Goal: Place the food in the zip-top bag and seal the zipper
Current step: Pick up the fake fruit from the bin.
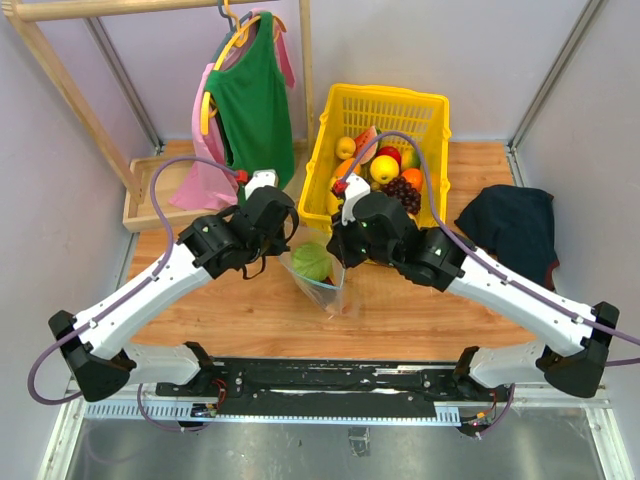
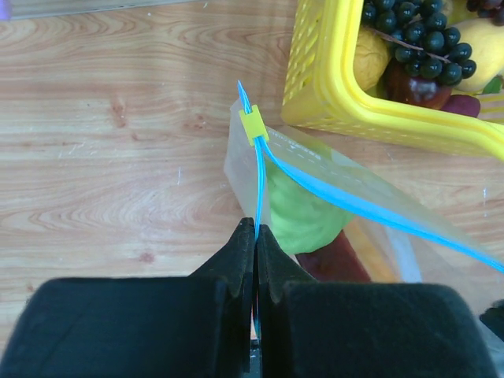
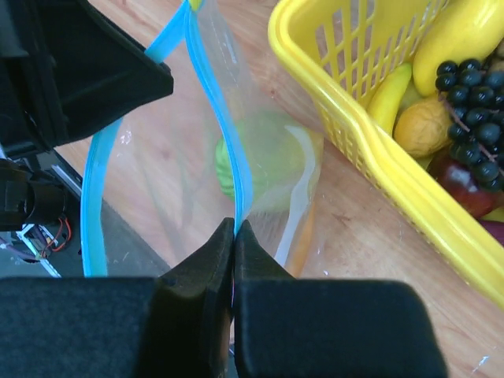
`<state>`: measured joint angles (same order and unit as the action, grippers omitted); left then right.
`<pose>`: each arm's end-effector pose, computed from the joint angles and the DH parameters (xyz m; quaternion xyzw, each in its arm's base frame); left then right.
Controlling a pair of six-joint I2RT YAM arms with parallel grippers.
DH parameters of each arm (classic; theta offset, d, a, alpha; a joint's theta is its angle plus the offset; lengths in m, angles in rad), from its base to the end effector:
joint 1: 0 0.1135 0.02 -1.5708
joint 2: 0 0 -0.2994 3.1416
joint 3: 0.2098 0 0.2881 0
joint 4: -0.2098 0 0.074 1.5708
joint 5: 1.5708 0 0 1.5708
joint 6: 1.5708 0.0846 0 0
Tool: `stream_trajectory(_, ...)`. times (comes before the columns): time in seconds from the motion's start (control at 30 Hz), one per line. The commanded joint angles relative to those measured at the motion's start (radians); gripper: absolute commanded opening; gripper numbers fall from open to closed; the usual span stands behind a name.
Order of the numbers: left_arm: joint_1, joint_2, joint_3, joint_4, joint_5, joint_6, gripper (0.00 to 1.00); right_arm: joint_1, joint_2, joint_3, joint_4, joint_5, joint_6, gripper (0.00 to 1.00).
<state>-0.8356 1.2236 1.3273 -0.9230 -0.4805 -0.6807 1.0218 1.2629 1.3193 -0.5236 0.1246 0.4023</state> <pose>0.2261 -0.1918 0.3750 -0.0171 0.9076 -0.0844 0.4110 0.1907 0.2916 0.4035 -0.2280 0.8194 0.3017 0.4307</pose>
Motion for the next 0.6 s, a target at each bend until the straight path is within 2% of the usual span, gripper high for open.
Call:
stream_trajectory(0.0, 0.0, -0.016, -0.002, -0.025, -0.06, 0.001, 0.0, 0.018, 0.033, 0.077, -0.046, 0.049, -0.051, 0.01)
stream_trajectory(0.13, 0.005, -0.037, -0.011, -0.023, -0.067, 0.015, 0.0, -0.003, 0.035, 0.054, -0.055, 0.148, -0.071, 0.01)
stream_trajectory(0.57, 0.042, -0.057, -0.012, 0.086, -0.096, 0.16, 0.0, -0.072, 0.112, -0.002, 0.042, 0.111, -0.122, 0.01)
